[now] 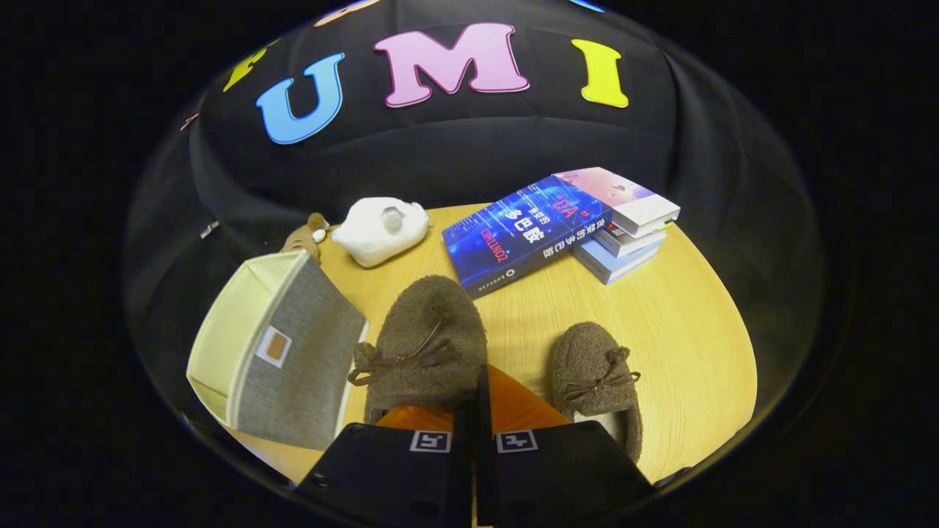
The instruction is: Open the storage box then place both shoes into the box .Put the left shoe in first, then the right shoe, with the right side of both shoes facing outward in a uniform manner.
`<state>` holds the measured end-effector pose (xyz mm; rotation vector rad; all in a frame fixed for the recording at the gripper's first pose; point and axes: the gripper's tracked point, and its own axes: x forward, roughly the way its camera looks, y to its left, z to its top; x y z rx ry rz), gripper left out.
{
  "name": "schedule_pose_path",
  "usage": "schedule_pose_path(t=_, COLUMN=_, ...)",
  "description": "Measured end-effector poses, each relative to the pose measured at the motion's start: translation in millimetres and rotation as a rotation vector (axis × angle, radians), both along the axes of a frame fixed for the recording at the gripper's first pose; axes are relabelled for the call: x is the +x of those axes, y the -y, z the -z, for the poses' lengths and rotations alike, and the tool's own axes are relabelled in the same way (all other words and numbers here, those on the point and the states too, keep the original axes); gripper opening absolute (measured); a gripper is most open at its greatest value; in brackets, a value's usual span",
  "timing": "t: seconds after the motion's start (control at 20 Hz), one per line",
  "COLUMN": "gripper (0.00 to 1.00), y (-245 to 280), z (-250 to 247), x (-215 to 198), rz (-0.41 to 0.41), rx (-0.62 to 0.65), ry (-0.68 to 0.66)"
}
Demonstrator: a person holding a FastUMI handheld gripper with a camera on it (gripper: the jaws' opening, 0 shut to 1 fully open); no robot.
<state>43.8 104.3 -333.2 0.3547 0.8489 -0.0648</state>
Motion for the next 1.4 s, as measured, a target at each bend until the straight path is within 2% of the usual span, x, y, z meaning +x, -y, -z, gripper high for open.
schedule_pose_path(t=0.3, gripper=0.08, y=-36.2, z=-86.7, x=34.0, rz=0.029, rx=-0.004, ry=0.081)
schedule_pose_path(t=0.7, gripper=0.08, y=-142.3, z=-146.0, x=75.1, rz=-0.008, rx=0.065, ry=0.147)
schedule_pose_path(t=0.9, gripper=0.08, y=-197.2, z=-138.2, x=89.1, rz=-0.023, rx=0.041, ry=0.122)
schedule_pose_path(t=1.05, gripper=0.08, y=-228.6, z=-107.6, x=91.1, rz=0.001, rx=0.011, ry=0.062)
schedule_pose_path(t=1.2, gripper=0.08, y=-251.4, z=-75.9, x=85.0, rz=-0.013, rx=-0.044, ry=0.0)
schedule_pose_path(t=1.4, gripper=0.08, y=-272.6, z=-45.9, x=80.6, rz=-0.01, rx=-0.05, ry=-0.054)
